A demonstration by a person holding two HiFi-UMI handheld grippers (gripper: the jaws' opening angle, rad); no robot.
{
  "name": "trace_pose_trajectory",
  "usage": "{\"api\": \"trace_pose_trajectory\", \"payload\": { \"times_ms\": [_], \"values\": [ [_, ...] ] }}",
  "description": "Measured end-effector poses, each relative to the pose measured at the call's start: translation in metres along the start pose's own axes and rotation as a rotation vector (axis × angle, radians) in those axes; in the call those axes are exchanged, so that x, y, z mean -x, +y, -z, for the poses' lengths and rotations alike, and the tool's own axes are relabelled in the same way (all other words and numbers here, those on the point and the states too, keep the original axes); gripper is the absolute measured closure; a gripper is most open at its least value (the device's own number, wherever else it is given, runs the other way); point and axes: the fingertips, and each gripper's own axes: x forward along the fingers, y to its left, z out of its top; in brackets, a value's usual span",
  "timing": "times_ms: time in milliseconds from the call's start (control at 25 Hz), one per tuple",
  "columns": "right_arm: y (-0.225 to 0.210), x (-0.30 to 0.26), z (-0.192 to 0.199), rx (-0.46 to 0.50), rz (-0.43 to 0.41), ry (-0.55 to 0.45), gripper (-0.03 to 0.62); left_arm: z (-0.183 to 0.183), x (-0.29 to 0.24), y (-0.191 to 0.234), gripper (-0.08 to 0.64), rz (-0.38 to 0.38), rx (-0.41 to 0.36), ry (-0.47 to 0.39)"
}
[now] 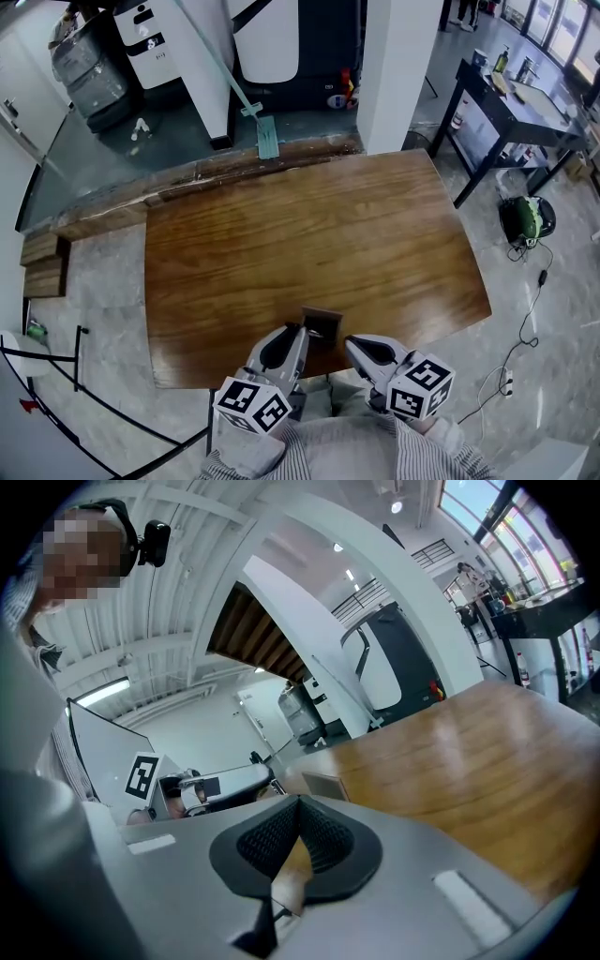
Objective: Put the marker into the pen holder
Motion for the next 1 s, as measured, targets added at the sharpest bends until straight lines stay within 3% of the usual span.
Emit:
{"api": "trace_pose_trajectory", "payload": {
  "times_ms": [360,560,1000],
  "values": [
    [-0.004,-0.011,0.023,-0.033,-0.032,0.084,0.592,0.021,-0.021,0.015,0.512,-0.046,0.003,0.047],
    [-0.005,-0.017,0.034,-0.06,-0.041,0.097,0.592,0.048,-0.026,0.013,0.512,-0.048,-0.008,0.107],
    [-0.018,-0.016,0.05,-0.105,-0.024,0.115,0.592,0.07,-0.035,0.02,0.512,-0.061,-0.033,0.141]
  ]
}}
